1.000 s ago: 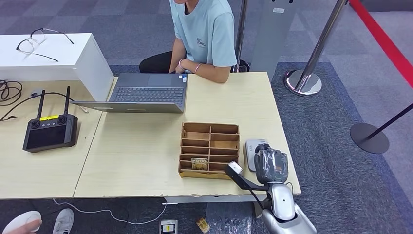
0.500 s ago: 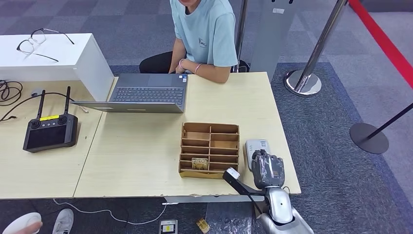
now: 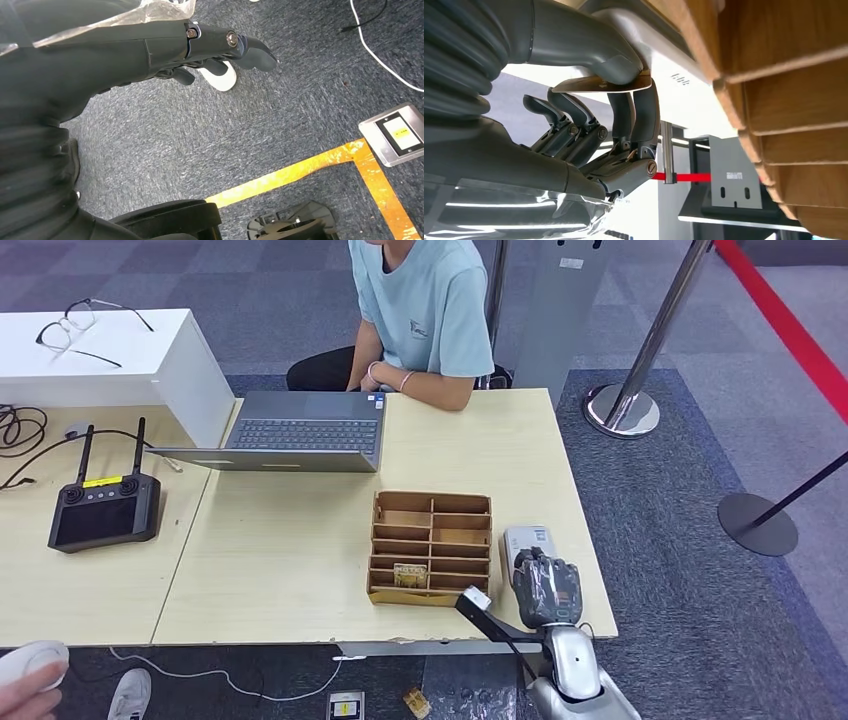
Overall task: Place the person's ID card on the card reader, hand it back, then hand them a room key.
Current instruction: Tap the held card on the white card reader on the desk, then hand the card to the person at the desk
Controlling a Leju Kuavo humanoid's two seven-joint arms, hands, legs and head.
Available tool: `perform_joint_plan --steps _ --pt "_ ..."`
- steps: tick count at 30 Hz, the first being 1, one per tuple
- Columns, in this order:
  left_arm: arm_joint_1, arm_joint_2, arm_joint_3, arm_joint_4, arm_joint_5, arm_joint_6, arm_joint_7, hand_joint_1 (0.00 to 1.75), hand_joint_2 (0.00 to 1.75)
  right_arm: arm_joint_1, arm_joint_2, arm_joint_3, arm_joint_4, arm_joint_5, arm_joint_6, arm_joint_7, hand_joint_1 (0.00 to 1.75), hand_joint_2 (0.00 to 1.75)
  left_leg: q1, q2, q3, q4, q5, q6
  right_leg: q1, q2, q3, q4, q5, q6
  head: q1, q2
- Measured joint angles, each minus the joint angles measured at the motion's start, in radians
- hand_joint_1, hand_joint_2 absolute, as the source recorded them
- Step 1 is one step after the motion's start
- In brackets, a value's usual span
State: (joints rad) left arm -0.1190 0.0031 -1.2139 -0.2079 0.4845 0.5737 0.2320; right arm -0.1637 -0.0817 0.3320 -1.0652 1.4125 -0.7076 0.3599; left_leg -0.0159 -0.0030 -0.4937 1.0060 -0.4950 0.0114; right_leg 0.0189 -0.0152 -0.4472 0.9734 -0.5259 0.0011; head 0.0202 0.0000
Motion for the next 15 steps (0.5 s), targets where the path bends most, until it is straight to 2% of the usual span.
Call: perform_joint_plan --steps 15 --pt "0.001 0.000 0.000 0.000 -0.001 0.001 -0.012 0.00 1.75 -0.001 -0.006 -0.081 -0.131 0.010 0.000 -0.003 1.75 1.75 0.000 0.000 0.000 0.000 0.000 0.000 0.000 0.000 0.000 0.000 0.000 0.000 0.000 0.000"
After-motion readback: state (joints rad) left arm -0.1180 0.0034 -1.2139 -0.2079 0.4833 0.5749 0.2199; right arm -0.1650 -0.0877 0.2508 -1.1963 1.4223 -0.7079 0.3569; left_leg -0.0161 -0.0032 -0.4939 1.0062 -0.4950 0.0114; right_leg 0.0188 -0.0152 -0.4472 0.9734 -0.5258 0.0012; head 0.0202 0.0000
